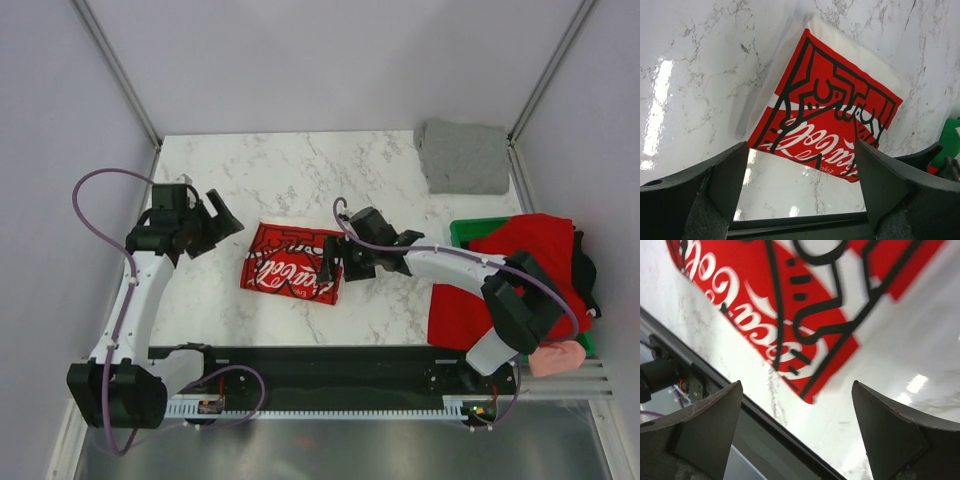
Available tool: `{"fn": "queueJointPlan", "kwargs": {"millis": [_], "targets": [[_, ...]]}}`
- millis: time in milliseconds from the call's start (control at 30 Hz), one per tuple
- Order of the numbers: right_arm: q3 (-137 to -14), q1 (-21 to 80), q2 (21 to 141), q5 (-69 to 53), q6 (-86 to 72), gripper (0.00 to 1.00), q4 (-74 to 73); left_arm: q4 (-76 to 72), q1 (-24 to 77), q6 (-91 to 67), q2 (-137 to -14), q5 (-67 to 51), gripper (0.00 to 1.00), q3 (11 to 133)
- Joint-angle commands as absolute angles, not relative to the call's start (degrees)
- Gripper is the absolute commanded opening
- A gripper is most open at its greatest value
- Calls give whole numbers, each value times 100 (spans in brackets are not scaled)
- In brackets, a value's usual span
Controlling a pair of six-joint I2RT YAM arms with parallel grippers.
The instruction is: Fold and stack the t-shirts
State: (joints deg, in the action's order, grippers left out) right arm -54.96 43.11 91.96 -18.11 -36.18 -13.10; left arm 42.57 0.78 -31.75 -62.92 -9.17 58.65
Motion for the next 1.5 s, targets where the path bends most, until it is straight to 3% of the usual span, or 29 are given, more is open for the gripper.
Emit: {"fn": "queueJointPlan", "kwargs": {"millis": [0, 267, 433, 667, 767, 867, 900, 967, 1000, 1200, 1467], "targets": [[-5520, 3763, 8798, -1414, -3200, 98, -1793, 4526, 79, -2699, -5960, -976, 93, 6012], [-6301, 2795, 9834, -1968, -2821, 98, -1582, 4658, 79, -2426, -5564, -1011, 93, 5775], [-6864, 2689, 10722, -2179, -2970, 97, -1320, 4702, 79, -2356, -5353, -993, 93, 5590], [-6680, 2733, 11504, -2672, -3602, 90, -247, 4702, 79, -2320, -5125, -914, 93, 5256], [-6444, 2795, 11715, -2698, -3839, 82, 201, 4676, 79, -2355, -5036, -940, 93, 5230], [-6154, 2804, 11830, -2707, -3999, 57, 588, 4597, 88, -2382, -5001, -861, 93, 5186], [-6100, 2804, 11830, -2707, -4060, 37, 676, 4571, 88, -2373, -4957, -879, 93, 5168], [-5951, 2804, 11821, -2707, -4096, 17, 913, 4535, 79, -2382, -4913, -870, 93, 5133], [-5942, 2804, 11821, -2716, -4070, 2, 958, 4500, 79, -2399, -4843, -844, 93, 5115], [-6459, 2471, 11480, -2778, -3490, 0, 477, 4211, 79, -2697, -4352, -966, 93, 4694], [-8346, 1881, 11066, -1285, -1542, 0, -2222, 4192, 97, -2760, -3613, -800, 93, 4597]]}}
